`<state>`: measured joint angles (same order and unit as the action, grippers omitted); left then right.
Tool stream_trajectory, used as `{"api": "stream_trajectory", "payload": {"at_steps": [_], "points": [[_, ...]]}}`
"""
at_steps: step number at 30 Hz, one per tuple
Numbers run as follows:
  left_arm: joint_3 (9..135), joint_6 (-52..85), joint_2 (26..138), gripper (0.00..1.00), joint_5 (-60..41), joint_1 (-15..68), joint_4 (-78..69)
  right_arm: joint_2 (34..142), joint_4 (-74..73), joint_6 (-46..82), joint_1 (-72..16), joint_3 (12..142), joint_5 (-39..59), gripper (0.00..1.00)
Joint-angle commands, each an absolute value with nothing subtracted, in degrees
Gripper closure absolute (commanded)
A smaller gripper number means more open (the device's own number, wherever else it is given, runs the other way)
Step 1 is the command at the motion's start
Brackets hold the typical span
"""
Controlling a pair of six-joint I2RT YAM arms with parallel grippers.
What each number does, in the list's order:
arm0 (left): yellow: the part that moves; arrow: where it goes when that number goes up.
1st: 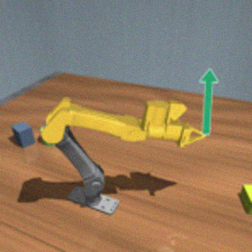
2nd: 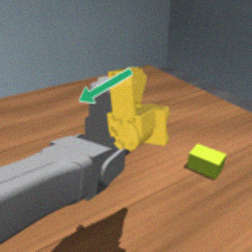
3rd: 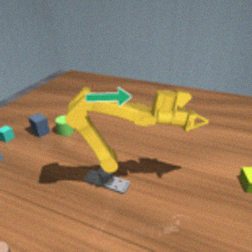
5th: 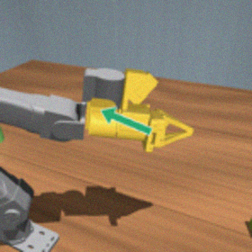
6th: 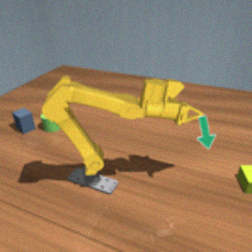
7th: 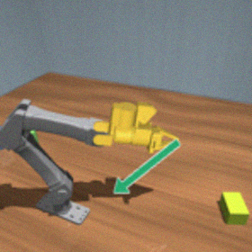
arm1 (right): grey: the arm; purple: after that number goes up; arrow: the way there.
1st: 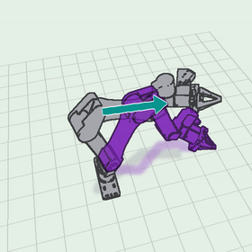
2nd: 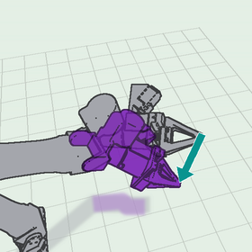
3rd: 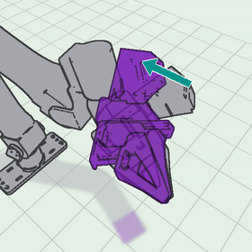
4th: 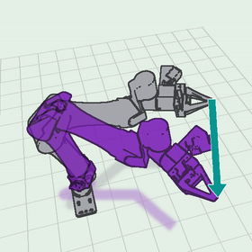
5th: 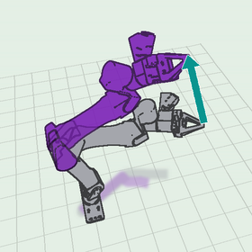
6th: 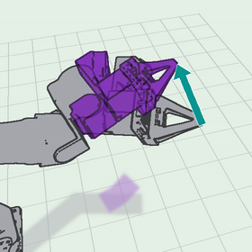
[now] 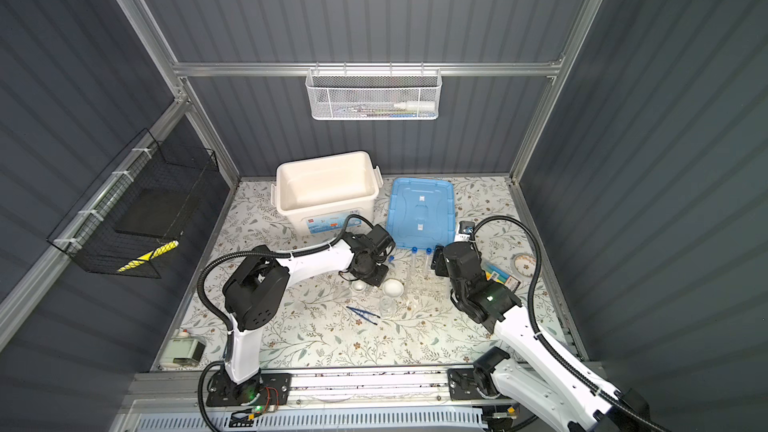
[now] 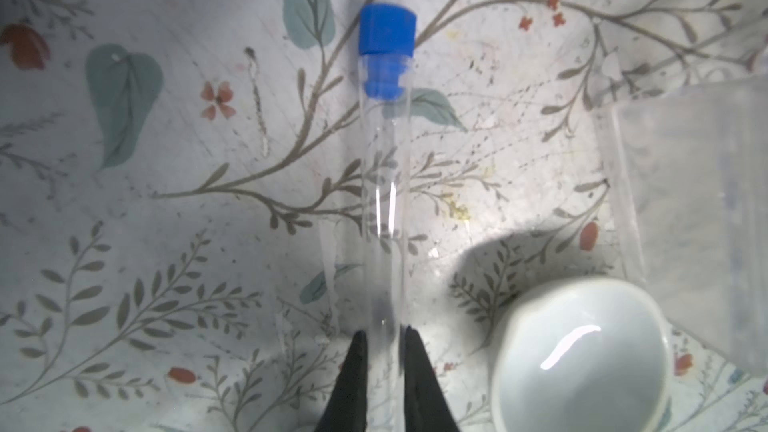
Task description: Organize the chemistry lab equipment
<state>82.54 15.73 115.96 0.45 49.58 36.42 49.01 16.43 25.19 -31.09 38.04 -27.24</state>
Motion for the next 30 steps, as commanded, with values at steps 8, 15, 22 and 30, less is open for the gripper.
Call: {"api": "stream_trajectory", "payload": {"at_steps": [8, 15, 22, 30], "points": [[84.0, 15.7, 113.9, 0.92, 0.6, 49.9, 36.5, 48.1, 17.0, 27.6, -25.3, 39.9, -18.9, 0.2], [85.3, 13.5, 112.3, 0.92, 2.5, 49.9, 35.3, 49.7, 16.3, 29.3, -17.3, 40.8, -6.8, 0.2], [87.5, 10.6, 111.9, 0.92, 4.1, 49.9, 34.2, 55.1, 14.4, 30.8, -11.5, 42.4, 3.9, 0.2], [89.9, 4.6, 112.1, 0.91, 5.6, 49.8, 32.3, 63.2, 11.1, 33.0, -6.2, 45.3, 15.7, 0.21]]}}
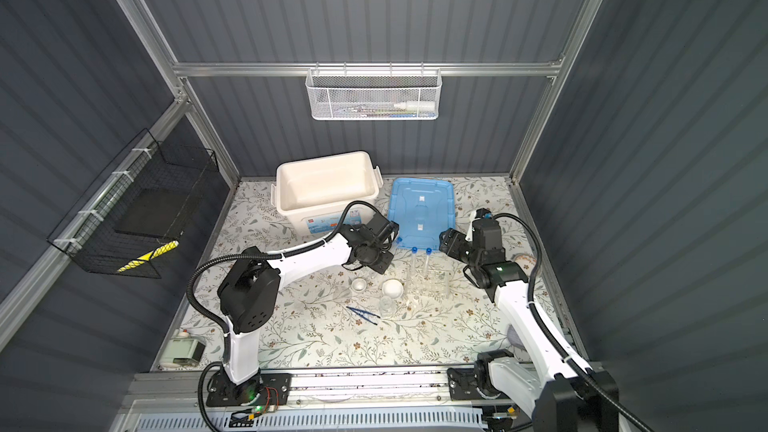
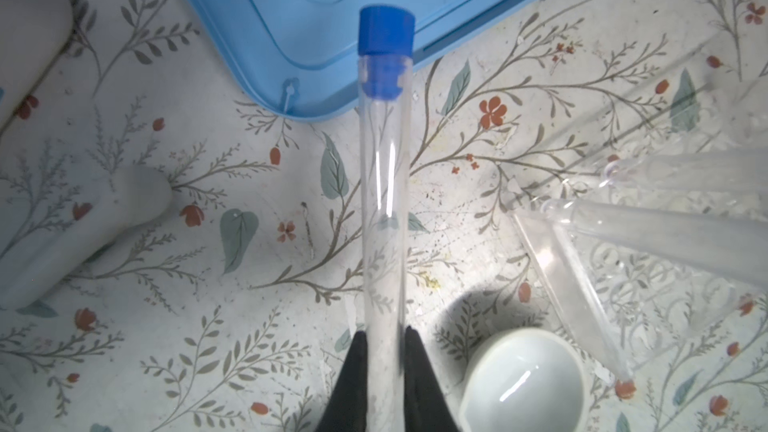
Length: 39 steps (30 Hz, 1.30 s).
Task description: Organize the chemistry lab equipment
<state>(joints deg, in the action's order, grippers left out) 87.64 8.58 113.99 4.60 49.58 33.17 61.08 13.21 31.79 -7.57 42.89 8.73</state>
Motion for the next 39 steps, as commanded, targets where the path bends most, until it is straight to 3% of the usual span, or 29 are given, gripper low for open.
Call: {"api": "stream_trajectory", "payload": {"at_steps": [1, 11, 20, 39], "points": [[90.2, 3.7, 112.3, 0.91, 5.5, 49.8, 32.1, 64.7, 10.7, 33.3, -5.5, 45.8, 17.9, 0.22], [93.2, -1.9, 114.3, 0.91, 3.8, 49.8, 29.3, 80.6, 8.8, 34.9, -2.1, 53.1, 32.8, 0.32], [96.3, -5.5, 116.9, 0.9, 0.5, 49.7, 29.3, 91.3, 5.3, 37.3, -2.0, 58.6, 40.1, 0.38], [100.3, -6.0, 120.3, 0.91, -3.9, 48.4, 28.9, 96.2, 1.3, 40.2, -2.1, 60.3, 41.6, 0.47]]}}
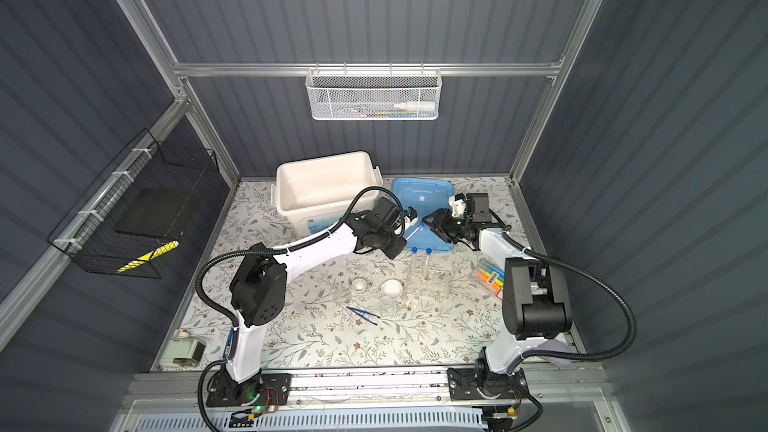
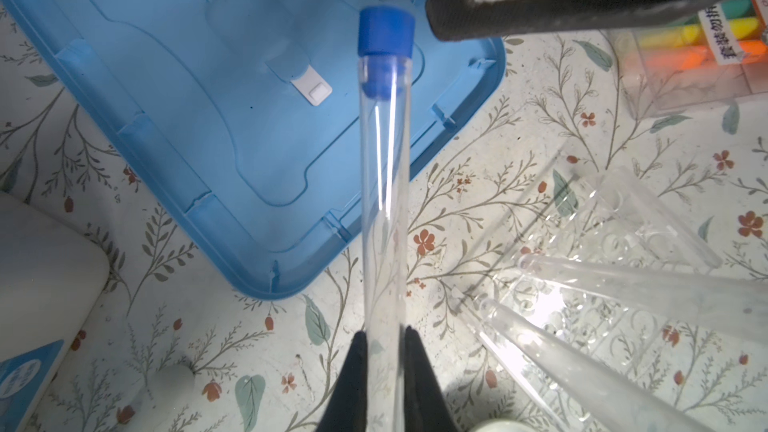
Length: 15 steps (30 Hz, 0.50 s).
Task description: Organize the chemistry lab equipment
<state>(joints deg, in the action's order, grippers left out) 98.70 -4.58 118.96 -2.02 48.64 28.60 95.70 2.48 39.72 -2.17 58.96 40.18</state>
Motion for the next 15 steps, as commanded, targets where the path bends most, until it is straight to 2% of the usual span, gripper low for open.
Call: {"api": "stream_trajectory", "payload": {"at_steps": [1, 15], "points": [[100.3, -6.0, 120.4, 0.9, -4.3, 48.4, 28.9, 96.4, 0.9, 40.6, -2.0, 60.4, 41.7, 0.47], [101.1, -6.2, 121.0, 0.9, -5.4, 48.0, 28.7, 98.1, -0.5, 42.3, -3.4, 60.2, 43.5, 0.58]]}}
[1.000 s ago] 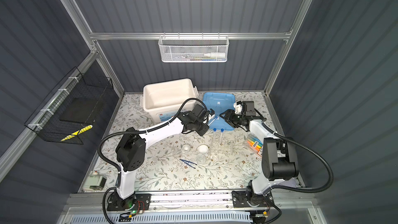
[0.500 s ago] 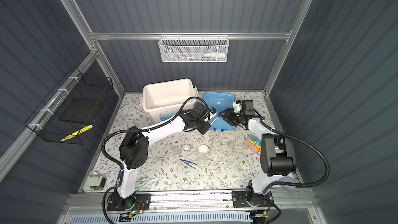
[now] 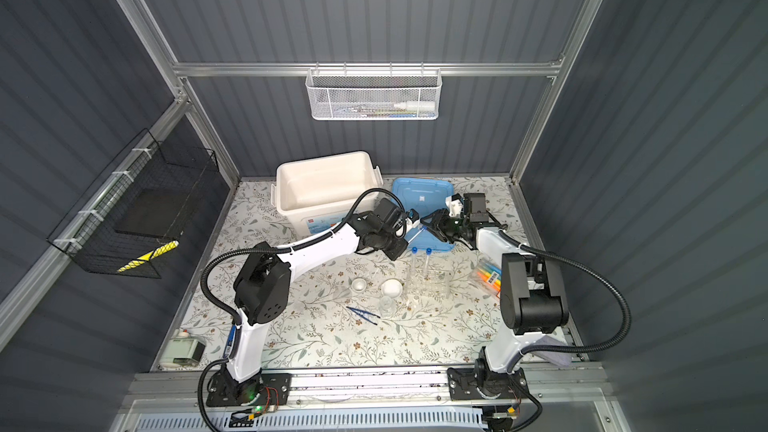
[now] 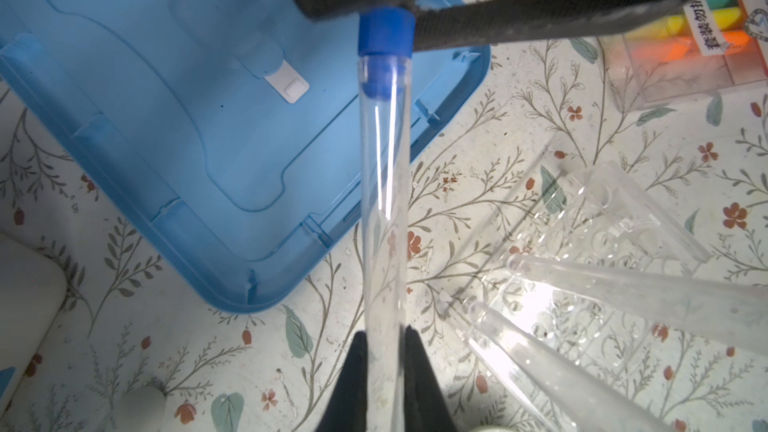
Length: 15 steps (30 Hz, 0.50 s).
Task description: Organize the chemistry lab equipment
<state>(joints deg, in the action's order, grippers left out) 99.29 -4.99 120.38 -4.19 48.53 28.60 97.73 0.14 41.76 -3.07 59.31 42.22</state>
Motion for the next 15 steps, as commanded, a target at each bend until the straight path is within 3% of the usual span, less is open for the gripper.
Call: {"api": "stream_trajectory", "payload": {"at_steps": [1, 15], "points": [[101.1, -6.2, 120.9, 0.9, -5.4, 48.0, 28.7, 98.2, -0.5, 42.3, -3.4, 60.2, 43.5, 0.58], [101.0, -6.2, 120.7, 0.9, -5.4, 48.0, 27.4, 98.8, -0.8, 43.2, -3.8, 60.5, 44.0, 0.63]]}}
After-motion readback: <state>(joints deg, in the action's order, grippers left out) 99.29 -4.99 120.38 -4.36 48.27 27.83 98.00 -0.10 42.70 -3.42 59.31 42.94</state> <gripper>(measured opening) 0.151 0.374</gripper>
